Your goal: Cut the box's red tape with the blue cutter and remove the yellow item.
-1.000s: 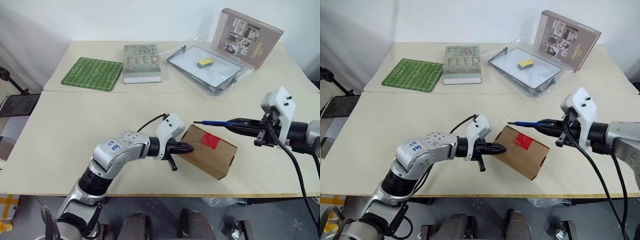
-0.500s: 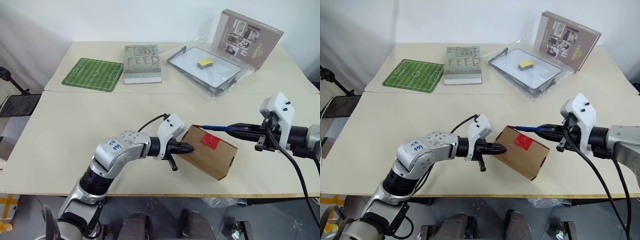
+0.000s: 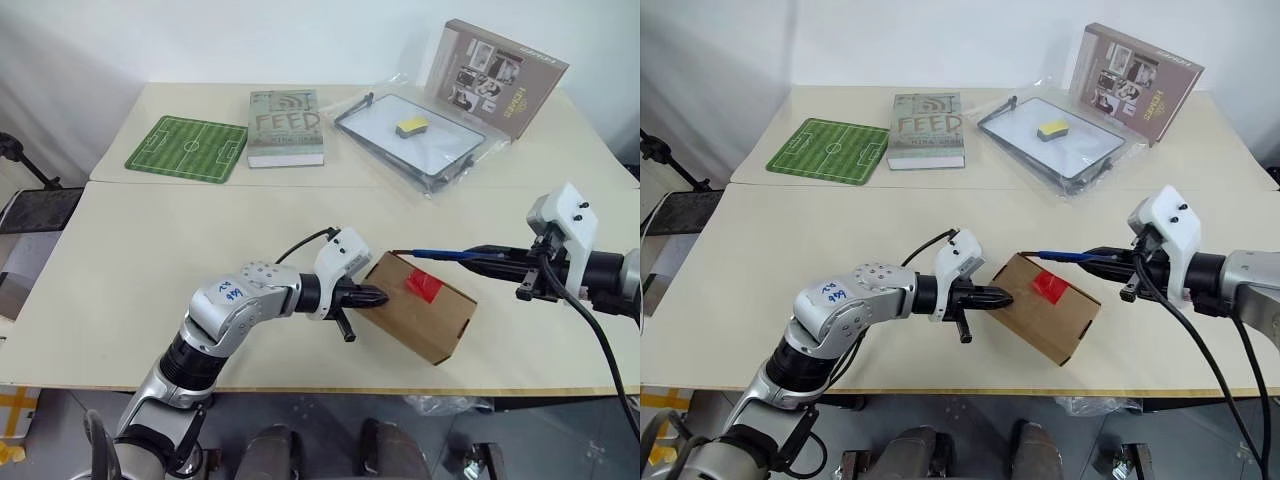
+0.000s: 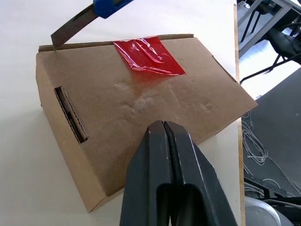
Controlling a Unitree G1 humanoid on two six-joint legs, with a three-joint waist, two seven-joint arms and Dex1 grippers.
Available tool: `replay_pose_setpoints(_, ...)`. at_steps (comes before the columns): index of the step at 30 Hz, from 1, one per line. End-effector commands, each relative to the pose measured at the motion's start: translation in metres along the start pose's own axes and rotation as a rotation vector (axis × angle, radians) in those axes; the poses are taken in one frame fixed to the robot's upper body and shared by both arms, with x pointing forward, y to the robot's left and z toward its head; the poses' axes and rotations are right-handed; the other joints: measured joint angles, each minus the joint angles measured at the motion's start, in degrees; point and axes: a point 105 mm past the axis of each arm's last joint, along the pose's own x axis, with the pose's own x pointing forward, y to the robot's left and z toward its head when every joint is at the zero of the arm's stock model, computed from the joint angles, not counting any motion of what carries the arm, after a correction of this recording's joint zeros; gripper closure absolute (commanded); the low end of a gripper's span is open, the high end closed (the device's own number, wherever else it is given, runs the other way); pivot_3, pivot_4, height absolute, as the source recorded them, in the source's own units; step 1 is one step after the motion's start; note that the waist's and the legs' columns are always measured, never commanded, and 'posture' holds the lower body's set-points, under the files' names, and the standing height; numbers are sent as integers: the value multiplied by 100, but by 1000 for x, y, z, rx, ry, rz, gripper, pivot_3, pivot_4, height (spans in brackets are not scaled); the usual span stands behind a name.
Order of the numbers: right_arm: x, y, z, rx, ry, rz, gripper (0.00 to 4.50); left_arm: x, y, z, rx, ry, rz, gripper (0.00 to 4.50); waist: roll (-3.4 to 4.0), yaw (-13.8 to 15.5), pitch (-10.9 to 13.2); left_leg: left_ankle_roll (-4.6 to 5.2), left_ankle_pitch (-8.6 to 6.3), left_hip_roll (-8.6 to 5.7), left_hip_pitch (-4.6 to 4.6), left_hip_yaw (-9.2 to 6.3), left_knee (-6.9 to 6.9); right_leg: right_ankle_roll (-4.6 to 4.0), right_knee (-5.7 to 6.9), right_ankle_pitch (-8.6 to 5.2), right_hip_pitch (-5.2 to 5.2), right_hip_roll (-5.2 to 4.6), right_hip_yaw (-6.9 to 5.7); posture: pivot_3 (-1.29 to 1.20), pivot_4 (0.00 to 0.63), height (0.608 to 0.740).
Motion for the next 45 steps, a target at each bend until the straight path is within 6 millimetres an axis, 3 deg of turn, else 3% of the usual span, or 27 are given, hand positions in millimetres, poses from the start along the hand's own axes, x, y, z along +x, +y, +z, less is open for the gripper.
replay_pose_setpoints(1, -9, -9, 5, -34, 12, -70, 4332, 1, 1, -4, 2, 23, 7, 4469, 0, 0, 0, 0, 0, 0, 0, 0, 0, 0, 0, 0, 0, 0, 0, 0, 150, 740)
replay_pose_setpoints(14, -11, -4, -3, -37, 73, -44, 4332, 1, 2, -6, -1, 28, 19, 4469, 0, 7, 0, 0, 0, -1, 0, 0, 1, 1, 0, 1, 1, -2, 0, 0, 150, 740)
replay_pose_setpoints(27, -16, 2, 7, -67, 181, 17, 4332, 4, 6, -10, -15, 43, 51, 4469, -1, 17, 0, 2, -1, -1, -1, -5, 3, 2, -5, 1, 5, -5, -3, 0, 150, 740)
replay_pose_setpoints(39, -22, 9, -7, -42, 302, 65, 4332, 5, 9, -12, -22, 46, 79, 4469, 0, 40, 0, 3, -2, -1, 0, -7, 3, 2, -7, 2, 7, -7, -3, 0, 150, 740)
replay_pose_setpoints(45, -16, 8, -7, -27, 307, 55, 4332, 9, 10, -11, -10, 53, 83, 4469, -1, 37, 0, 3, -2, 0, 3, -6, 5, 2, -6, 2, 8, -7, -2, 0, 150, 740)
